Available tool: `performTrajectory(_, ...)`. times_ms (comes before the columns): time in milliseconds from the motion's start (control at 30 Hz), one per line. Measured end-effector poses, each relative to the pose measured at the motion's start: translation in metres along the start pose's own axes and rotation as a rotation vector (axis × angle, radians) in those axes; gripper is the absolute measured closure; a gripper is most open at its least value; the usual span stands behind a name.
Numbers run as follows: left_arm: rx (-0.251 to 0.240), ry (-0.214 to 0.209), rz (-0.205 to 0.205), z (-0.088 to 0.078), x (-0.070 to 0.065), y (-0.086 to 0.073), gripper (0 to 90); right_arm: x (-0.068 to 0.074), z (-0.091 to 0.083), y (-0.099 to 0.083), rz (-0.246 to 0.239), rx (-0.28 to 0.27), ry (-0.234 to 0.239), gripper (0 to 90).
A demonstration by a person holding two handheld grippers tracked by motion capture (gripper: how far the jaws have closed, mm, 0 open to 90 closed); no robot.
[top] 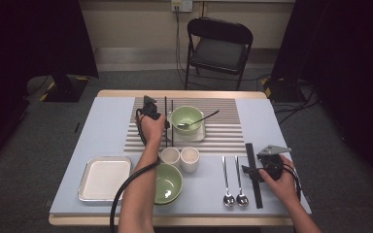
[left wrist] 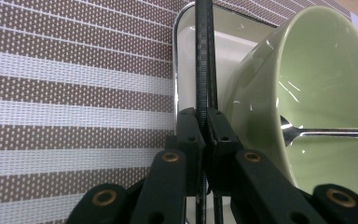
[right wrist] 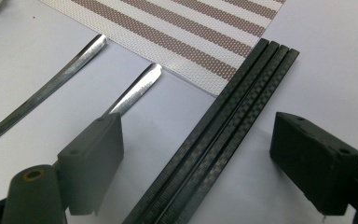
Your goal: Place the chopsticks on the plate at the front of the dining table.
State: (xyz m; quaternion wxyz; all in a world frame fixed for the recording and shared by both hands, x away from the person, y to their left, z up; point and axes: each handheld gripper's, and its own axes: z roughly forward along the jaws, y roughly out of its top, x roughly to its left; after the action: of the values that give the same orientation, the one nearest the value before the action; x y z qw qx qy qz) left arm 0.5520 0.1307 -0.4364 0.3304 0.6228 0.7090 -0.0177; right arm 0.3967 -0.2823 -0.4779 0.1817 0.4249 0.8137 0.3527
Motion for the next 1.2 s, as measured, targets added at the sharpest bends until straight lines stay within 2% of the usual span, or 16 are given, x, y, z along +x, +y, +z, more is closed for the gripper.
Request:
performTrajectory(33,0.017,0.0,0.02,-0.0006,0.0011,0.0001,86.2,0.0,0.0,0.0,0.0,0.0,0.0,16.5)
performTrajectory(133,0.006,0.003,0.006,0.0005,0.0,-0.0002,86.2,0.0,0.0,0.0,0.001,0.0,0.0,16.5)
performTrajectory(167,0.014,0.002,0.017,0.0,0.001,-0.0001,86.2,0.0,0.0,0.0,0.001,0.0,0.001,16.5)
performTrajectory(200,0.005,0.004,-0.001,0.0009,-0.0002,-0.0005,86.1,0.0,0.0,0.0,0.0,0.0,0.001,16.4)
performTrajectory(467,0.012,0.006,0.01,0.0029,0.0005,-0.0012,86.1,0.0001,0.0,0.0,0.001,0.001,0.001,16.4)
performTrajectory(633,0.006,0.003,0.002,0.0048,-0.0006,-0.0015,86.1,0.0,0.0,0.0,0.0,0.0,0.001,16.4)
performTrajectory(700,0.018,0.006,0.019,0.0045,0.0001,-0.0014,86.1,0.0,0.0,0.0,-0.001,0.0,0.001,16.4)
performTrajectory(1100,0.004,0.002,-0.001,0.007,-0.0013,-0.0017,86.0,0.0,0.0,0.0,-0.001,0.0,0.001,16.4)
performTrajectory(1200,0.017,0.0,0.01,0.0067,-0.0006,-0.0017,86.0,0.0,0.0,0.0,-0.001,0.0,0.001,16.4)
